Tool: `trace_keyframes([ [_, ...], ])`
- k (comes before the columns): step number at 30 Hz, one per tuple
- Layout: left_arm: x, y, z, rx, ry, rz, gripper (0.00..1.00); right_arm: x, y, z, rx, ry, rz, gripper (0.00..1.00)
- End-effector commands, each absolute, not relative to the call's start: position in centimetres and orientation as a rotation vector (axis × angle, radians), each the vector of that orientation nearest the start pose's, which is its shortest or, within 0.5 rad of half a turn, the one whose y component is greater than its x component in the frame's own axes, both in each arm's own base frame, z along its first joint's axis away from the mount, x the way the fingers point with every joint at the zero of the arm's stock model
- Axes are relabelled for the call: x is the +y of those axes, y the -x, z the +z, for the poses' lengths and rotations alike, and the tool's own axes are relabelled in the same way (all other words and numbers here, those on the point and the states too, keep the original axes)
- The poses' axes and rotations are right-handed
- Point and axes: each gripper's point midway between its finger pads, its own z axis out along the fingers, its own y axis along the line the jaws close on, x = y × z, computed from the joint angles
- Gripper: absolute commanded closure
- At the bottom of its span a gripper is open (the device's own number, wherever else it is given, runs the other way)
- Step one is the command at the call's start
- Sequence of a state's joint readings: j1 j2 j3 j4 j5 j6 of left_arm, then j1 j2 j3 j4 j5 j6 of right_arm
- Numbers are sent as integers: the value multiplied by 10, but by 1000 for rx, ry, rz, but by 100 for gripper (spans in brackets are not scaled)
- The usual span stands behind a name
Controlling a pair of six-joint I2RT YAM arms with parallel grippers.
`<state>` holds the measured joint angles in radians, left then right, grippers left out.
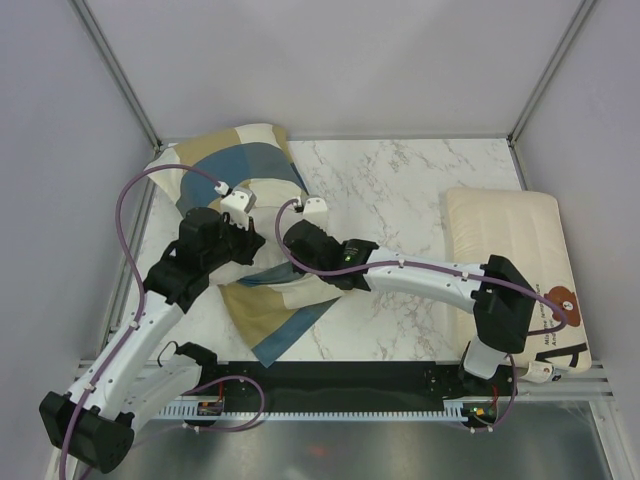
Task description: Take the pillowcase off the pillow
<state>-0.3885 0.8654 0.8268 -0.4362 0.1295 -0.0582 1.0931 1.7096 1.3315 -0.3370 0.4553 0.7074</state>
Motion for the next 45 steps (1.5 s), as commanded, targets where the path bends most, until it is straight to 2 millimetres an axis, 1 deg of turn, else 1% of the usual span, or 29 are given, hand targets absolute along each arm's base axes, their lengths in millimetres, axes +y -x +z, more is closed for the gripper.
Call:
trace_keyframes([
  [1, -118, -290, 271, 1831, -265, -327, 98, 341, -242, 106, 2390, 328, 198, 100],
  [3, -102, -295, 272, 1839, -195, -238, 98, 325, -238, 107, 2389, 316, 161, 100],
  [4, -88, -300, 272, 1843, -143, -160, 98, 316, -236, 106, 2397, 313, 132, 100],
  [5, -82, -301, 273, 1841, -120, -135, 98, 306, -232, 101, 2409, 315, 107, 100],
  [6, -72, -305, 276, 1837, -83, -105, 98, 300, -229, 107, 2400, 305, 114, 100],
  [7, -67, -308, 276, 1839, -56, -95, 98, 293, -225, 106, 2412, 299, 101, 100],
  [8, -62, -313, 270, 1865, -36, -84, 98, 287, -222, 106, 2416, 296, 97, 100],
  [9, -50, -318, 272, 1869, 7, -68, 98, 277, -216, 104, 2423, 295, 89, 100],
  [13, -41, -324, 272, 1879, 56, -102, 98, 251, -206, 99, 2435, 265, 60, 100],
  [14, -39, -323, 273, 1872, 62, -99, 98, 243, -203, 91, 2450, 262, 41, 100],
  [17, -32, -323, 271, 1871, 81, -76, 98, 230, -198, 85, 2472, 256, 25, 100],
  [21, -17, -317, 278, 1837, 127, -30, 98, 219, -193, 79, 2497, 255, 14, 100],
  [23, -21, -316, 283, 1821, 117, -62, 98, 216, -192, 79, 2498, 251, 11, 100],
  [25, -35, -316, 290, 1793, 61, -142, 98, 219, -195, 84, 2484, 244, 27, 100],
  [28, -44, -314, 289, 1791, 27, -191, 98, 234, -205, 112, 2423, 231, 109, 100],
  [29, -49, -314, 289, 1789, 4, -213, 98, 244, -211, 134, 2383, 219, 166, 100],
  [31, -60, -311, 290, 1783, -44, -269, 98, 257, -219, 159, 2321, 265, 219, 100],
  [32, -66, -310, 291, 1774, -68, -298, 98, 266, -224, 177, 2282, 275, 266, 100],
  [33, -72, -308, 293, 1765, -101, -331, 98, 274, -226, 185, 2255, 320, 292, 100],
  [34, -83, -304, 295, 1754, -158, -384, 98, 289, -229, 196, 2206, 374, 352, 97],
  [35, -87, -302, 296, 1748, -179, -403, 98, 298, -234, 204, 2181, 391, 376, 71],
  [36, -91, -301, 295, 1744, -200, -418, 98, 310, -239, 213, 2142, 409, 414, 51],
  [37, -97, -299, 295, 1743, -233, -444, 98, 318, -242, 219, 2118, 432, 432, 35],
  [38, -99, -298, 294, 1743, -248, -456, 98, 328, -247, 221, 2090, 499, 427, 15],
  [40, -102, -296, 295, 1738, -262, -471, 98, 345, -256, 228, 2030, 535, 456, 2],
  [42, -101, -294, 294, 1737, -260, -459, 98, 361, -264, 222, 2015, 599, 506, 2],
  [43, -100, -294, 293, 1738, -257, -454, 98, 362, -269, 217, 2016, 609, 516, 2],
  [44, -100, -294, 291, 1741, -259, -453, 98, 369, -266, 208, 2023, 665, 550, 2],
  [45, -100, -293, 292, 1738, -258, -449, 98, 376, -268, 209, 1996, 677, 585, 2],
])
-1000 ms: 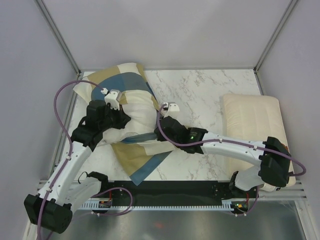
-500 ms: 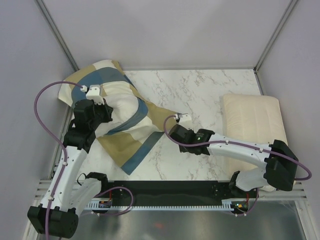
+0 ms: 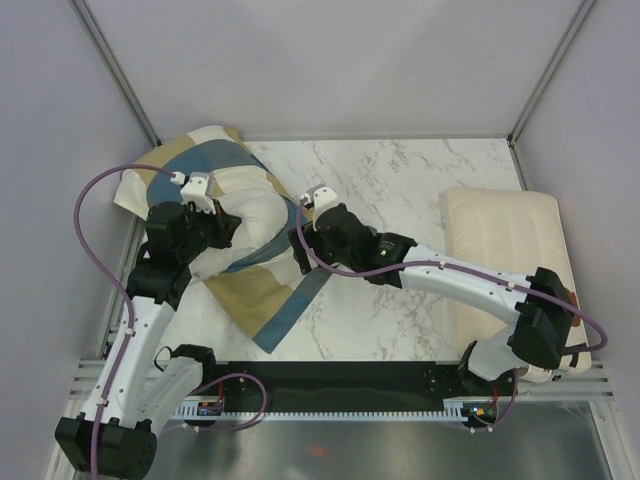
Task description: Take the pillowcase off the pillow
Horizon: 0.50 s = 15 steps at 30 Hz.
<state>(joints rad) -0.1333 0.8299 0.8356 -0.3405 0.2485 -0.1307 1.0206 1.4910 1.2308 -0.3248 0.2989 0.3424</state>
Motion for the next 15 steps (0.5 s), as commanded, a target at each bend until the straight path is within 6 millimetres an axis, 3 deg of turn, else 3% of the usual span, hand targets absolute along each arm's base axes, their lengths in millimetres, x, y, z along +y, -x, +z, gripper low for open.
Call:
trace_keyframes([
  [1, -100, -292, 293, 1735, -261, -449, 98, 374, -271, 197, 2005, 690, 587, 2],
  [8, -100, -292, 292, 1737, -264, -441, 98, 383, -273, 166, 1973, 792, 769, 3],
  [9, -98, -293, 292, 1737, -260, -434, 98, 386, -271, 167, 1957, 802, 798, 7],
  [10, -98, -293, 290, 1742, -258, -433, 98, 390, -263, 167, 1946, 837, 852, 28],
  [12, -98, -294, 291, 1741, -255, -429, 98, 393, -256, 165, 1925, 849, 905, 51],
  [13, -97, -295, 290, 1743, -251, -423, 98, 393, -251, 164, 1923, 852, 932, 79],
  [14, -95, -295, 290, 1743, -245, -417, 98, 389, -248, 158, 1933, 843, 928, 99],
  [15, -90, -297, 290, 1747, -220, -390, 98, 386, -249, 158, 1928, 830, 924, 100],
])
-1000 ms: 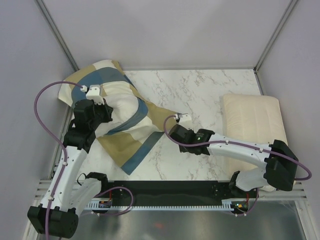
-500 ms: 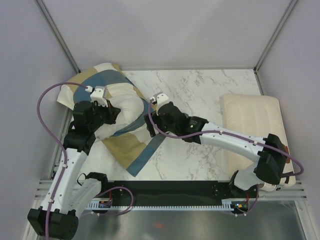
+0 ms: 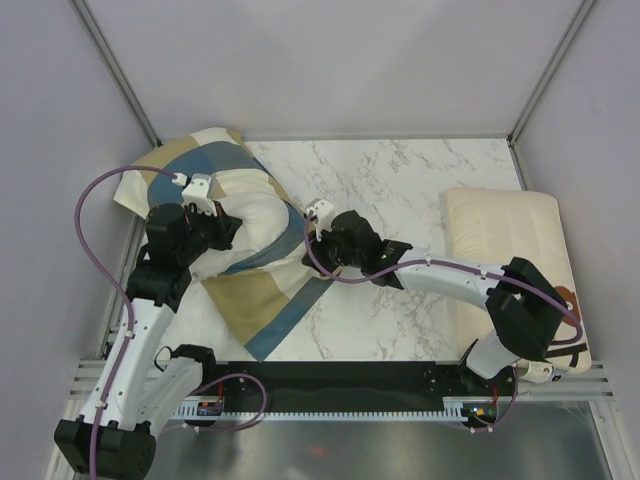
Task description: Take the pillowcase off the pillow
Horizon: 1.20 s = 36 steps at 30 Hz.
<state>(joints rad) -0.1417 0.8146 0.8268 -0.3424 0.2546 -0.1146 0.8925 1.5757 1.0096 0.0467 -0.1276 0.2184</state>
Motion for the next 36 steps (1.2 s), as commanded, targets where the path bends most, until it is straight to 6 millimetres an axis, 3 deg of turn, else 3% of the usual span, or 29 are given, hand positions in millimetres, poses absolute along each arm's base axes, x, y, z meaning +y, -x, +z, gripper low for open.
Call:
trace_keyframes([
  [1, -87, -297, 289, 1752, -204, -371, 98, 383, -247, 155, 1931, 823, 915, 100],
  [7, -49, -301, 289, 1765, -24, -194, 98, 316, -273, 137, 2055, 475, 745, 100],
  [10, -36, -300, 292, 1750, 42, -137, 98, 260, -289, 137, 2056, 215, 718, 100],
  [13, -29, -299, 295, 1738, 74, -113, 98, 225, -302, 139, 2040, 84, 660, 100],
  [16, -20, -297, 297, 1726, 112, -84, 98, 202, -312, 137, 2049, 8, 623, 100],
  [25, 7, -294, 303, 1696, 213, -12, 98, 145, -335, 128, 2058, -167, 540, 100],
  [30, 5, -294, 309, 1673, 206, -45, 98, 139, -338, 125, 2073, -154, 565, 100],
  [33, -20, -293, 315, 1641, 96, -168, 98, 148, -341, 140, 2051, -94, 605, 100],
  [34, -26, -293, 316, 1640, 68, -195, 98, 151, -344, 163, 1998, -81, 628, 100],
  [36, -38, -293, 316, 1643, 9, -245, 98, 155, -343, 186, 1963, -20, 636, 100],
])
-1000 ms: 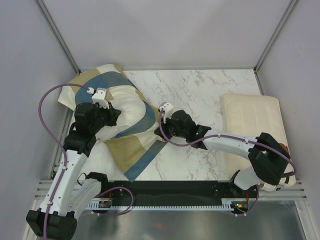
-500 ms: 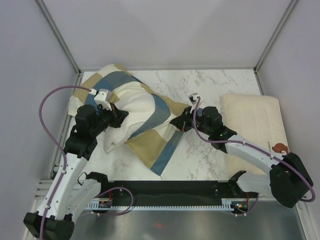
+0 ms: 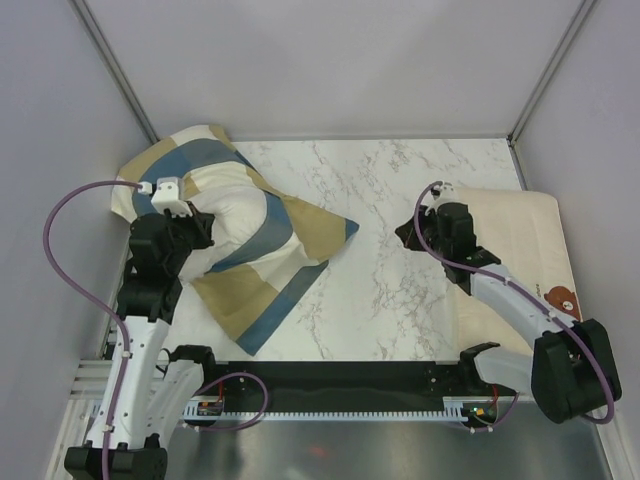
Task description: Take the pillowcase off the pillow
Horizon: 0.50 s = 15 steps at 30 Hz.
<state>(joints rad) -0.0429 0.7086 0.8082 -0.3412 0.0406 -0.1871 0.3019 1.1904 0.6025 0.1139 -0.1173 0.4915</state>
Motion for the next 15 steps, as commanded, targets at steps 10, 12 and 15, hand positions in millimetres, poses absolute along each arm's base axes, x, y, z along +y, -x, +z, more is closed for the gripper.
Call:
trace_keyframes([
  [10, -148, -269, 340, 1564, -352, -735, 98, 219, -326, 287, 1951, 141, 510, 38],
  [12, -153, -275, 341, 1567, -314, -703, 98, 234, -329, 278, 1998, 132, 479, 34],
  [15, -162, -283, 329, 1623, -246, -707, 98, 257, -327, 261, 2042, 78, 433, 33],
])
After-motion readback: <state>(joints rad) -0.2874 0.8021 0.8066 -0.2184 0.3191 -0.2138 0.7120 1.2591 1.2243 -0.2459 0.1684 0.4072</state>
